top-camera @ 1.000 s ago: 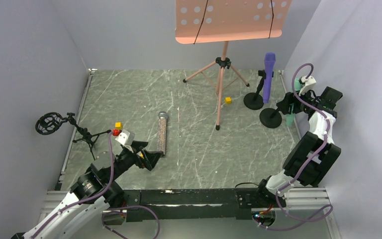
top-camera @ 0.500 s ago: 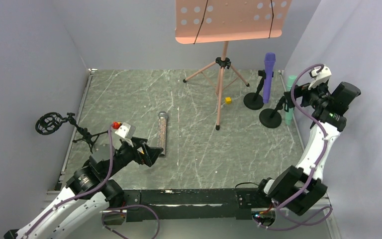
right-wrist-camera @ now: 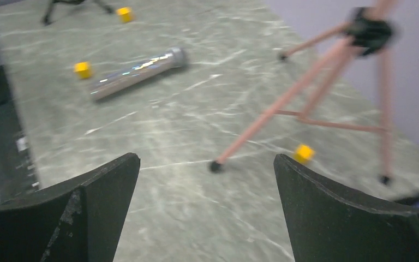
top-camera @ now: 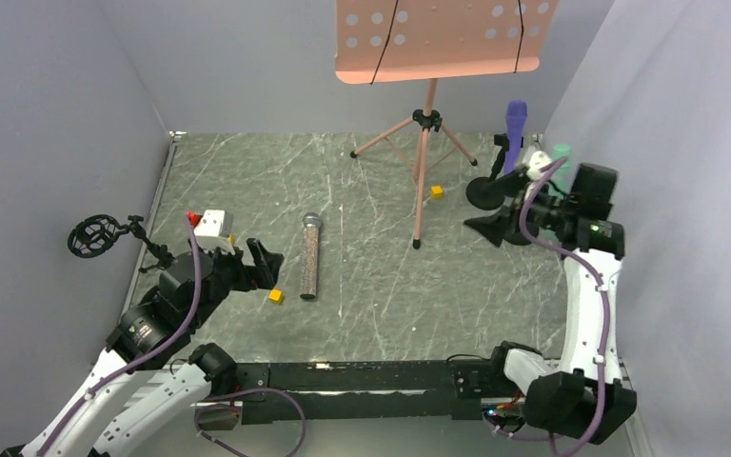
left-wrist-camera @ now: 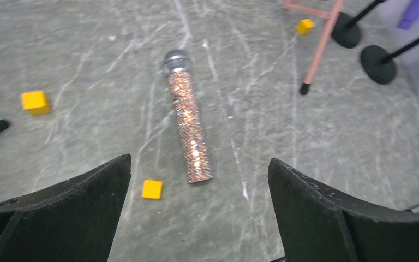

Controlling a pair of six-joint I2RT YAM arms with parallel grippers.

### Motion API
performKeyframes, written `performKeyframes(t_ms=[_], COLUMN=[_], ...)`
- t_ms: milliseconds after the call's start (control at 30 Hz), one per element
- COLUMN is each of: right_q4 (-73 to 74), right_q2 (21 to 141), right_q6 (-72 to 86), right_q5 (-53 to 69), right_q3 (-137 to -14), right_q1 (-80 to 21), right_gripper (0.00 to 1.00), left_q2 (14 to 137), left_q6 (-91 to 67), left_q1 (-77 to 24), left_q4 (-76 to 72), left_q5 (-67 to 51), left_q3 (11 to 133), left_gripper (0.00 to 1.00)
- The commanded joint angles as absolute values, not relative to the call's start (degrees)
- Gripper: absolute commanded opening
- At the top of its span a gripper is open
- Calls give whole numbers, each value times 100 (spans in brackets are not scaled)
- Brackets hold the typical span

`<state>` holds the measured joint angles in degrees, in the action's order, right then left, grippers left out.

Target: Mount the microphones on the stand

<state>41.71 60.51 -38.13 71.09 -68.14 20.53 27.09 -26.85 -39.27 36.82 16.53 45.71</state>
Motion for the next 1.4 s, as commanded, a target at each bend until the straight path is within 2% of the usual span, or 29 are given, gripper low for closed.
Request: performKeyframes(t_ms=[0,200,400,567,733,967,1367], right_q4=[4236,3663,3698,3717,3700,3896,4151], right_q2=[5861,5770,5900,5882,5803,5811,5905], right_q6=[-3898,-3499,-3543,-3573,-3590,-3762,-4001], right_q5=[7184,7235,7188,7132,7059,7003,7004], right_q3=[-6136,-5508,-5407,-5394,-5382,-5457,-5538], right_q1=[1155,678,551,521,519,519,519], right_gripper=[100,100,100,100,100,100,100], left_q2=[2811,2640,2704,3279,3527,4292,5215], left_q6=[-2907,-3090,-2624,-2142,-1911,-1596,-1140], left_q1=[-3616,-3178,-2708,-1755,-270,911,1409], left_q4=[4413,4975,4778,4264,3459,2726,1182], left_q5=[2237,3061,3944,3725,3071,2824,3033], left_q3=[4836,4618,4542,4649,4395,4520,4147], left_gripper=[99,99,99,98,95,87,63])
